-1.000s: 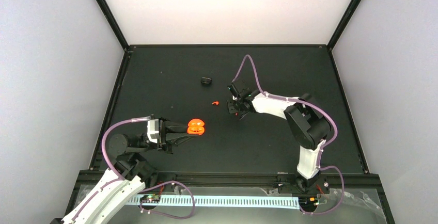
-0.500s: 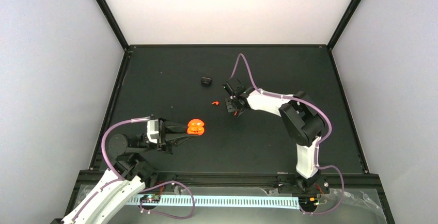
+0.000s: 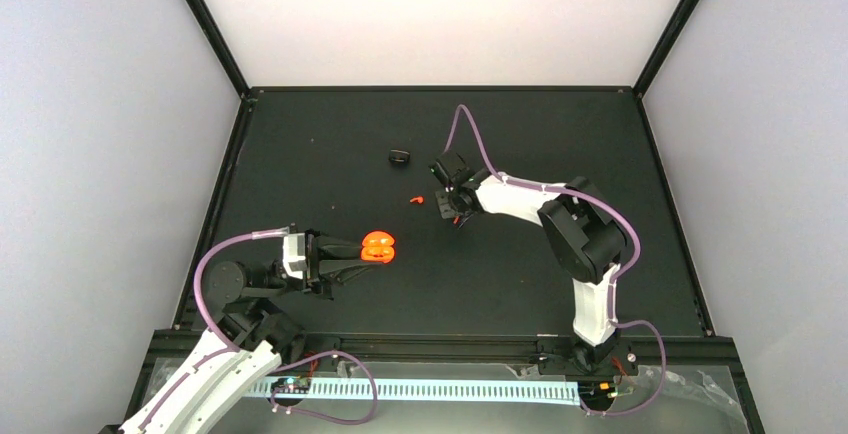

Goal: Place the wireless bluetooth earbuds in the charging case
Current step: Pick up the earbud from the center of the board.

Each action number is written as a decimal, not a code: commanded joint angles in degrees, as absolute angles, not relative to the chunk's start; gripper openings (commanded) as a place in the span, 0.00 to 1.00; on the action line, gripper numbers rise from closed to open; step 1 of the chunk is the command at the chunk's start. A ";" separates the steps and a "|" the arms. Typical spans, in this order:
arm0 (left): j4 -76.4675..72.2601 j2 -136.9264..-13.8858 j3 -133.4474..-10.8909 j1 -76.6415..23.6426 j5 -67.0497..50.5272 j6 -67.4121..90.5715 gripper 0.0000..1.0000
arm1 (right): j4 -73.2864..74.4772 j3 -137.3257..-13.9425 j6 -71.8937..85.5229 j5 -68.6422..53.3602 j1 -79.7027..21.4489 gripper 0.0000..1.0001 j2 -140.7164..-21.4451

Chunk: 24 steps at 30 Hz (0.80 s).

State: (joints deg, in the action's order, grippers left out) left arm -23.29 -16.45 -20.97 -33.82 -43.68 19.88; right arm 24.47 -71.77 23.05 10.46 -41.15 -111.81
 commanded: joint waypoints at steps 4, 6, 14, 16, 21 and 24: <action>-23.14 -15.62 -21.88 -34.04 -43.26 19.34 0.02 | 26.79 -71.70 22.08 13.22 -42.34 0.18 -112.57; -23.11 -15.56 -21.88 -33.99 -43.28 19.38 0.02 | 26.76 -71.76 22.15 13.30 -42.56 0.16 -112.54; -23.14 -15.47 -21.80 -34.08 -43.13 19.42 0.02 | 25.47 -70.11 22.63 13.76 -42.81 0.11 -110.23; -23.15 -15.46 -21.73 -34.04 -43.08 19.42 0.01 | 24.22 -68.96 22.86 13.73 -42.80 0.10 -108.77; -22.95 -15.43 -21.71 -34.00 -42.79 19.35 0.02 | 19.91 -65.33 23.50 13.64 -42.77 0.08 -103.35; -22.76 -15.47 -21.71 -34.00 -42.56 19.26 0.02 | 16.71 -62.50 23.52 13.39 -42.75 0.08 -98.16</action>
